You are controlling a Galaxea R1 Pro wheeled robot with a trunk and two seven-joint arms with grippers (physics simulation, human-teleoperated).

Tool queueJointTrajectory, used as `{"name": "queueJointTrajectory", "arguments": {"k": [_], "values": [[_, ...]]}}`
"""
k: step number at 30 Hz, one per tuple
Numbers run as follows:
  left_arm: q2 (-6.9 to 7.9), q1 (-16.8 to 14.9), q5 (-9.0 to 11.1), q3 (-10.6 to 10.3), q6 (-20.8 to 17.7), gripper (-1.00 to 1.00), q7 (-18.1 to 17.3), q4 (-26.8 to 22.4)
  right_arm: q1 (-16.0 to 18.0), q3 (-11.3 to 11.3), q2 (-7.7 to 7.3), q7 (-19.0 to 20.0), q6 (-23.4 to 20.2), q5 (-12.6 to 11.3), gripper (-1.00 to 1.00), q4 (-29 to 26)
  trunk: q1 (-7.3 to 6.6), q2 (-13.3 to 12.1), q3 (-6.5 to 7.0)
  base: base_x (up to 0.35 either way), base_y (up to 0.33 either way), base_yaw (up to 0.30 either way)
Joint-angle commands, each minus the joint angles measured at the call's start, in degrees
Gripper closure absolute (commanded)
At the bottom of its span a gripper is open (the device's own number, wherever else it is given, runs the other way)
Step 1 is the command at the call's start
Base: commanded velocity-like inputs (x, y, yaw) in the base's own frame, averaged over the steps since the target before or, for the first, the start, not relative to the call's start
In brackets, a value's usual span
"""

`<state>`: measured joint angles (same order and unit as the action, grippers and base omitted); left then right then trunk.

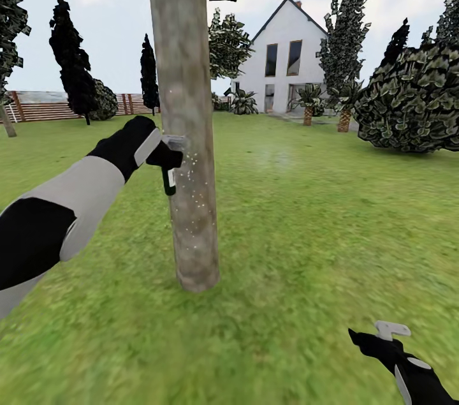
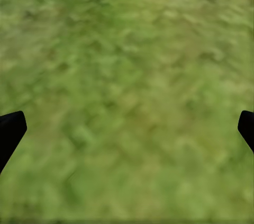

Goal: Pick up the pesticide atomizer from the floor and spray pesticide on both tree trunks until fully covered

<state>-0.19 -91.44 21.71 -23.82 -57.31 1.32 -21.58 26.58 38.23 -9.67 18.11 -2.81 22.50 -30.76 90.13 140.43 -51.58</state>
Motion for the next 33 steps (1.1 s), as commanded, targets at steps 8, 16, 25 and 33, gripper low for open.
{"name": "queueJointTrajectory", "arguments": {"k": [8,16,25,33], "values": [[-0.23,-4.25,0.08,0.08,-0.05,1.00,0.00,1.96,-0.02,0.00,0.00,-0.01,0.00,0.00,-1.00,0.00,0.00,0.00,0.00,0.000,0.000,0.000],[-0.26,-4.88,0.09,0.09,-0.02,1.00,0.00,2.16,0.00,0.00,-0.03,0.00,0.00,0.00,-1.00,0.00,0.00,0.00,0.00,0.000,0.000,0.000],[-0.25,-4.89,0.10,0.09,0.00,1.00,0.00,2.16,0.00,0.00,-0.01,0.00,0.00,0.00,-1.00,0.01,0.00,0.00,0.00,-0.160,0.000,0.000],[-0.47,-4.70,0.09,-0.33,0.31,1.00,-0.08,9.63,0.00,0.00,0.00,0.00,0.00,0.00,-1.00,0.00,0.00,0.00,0.00,-0.107,0.000,0.000]]}}
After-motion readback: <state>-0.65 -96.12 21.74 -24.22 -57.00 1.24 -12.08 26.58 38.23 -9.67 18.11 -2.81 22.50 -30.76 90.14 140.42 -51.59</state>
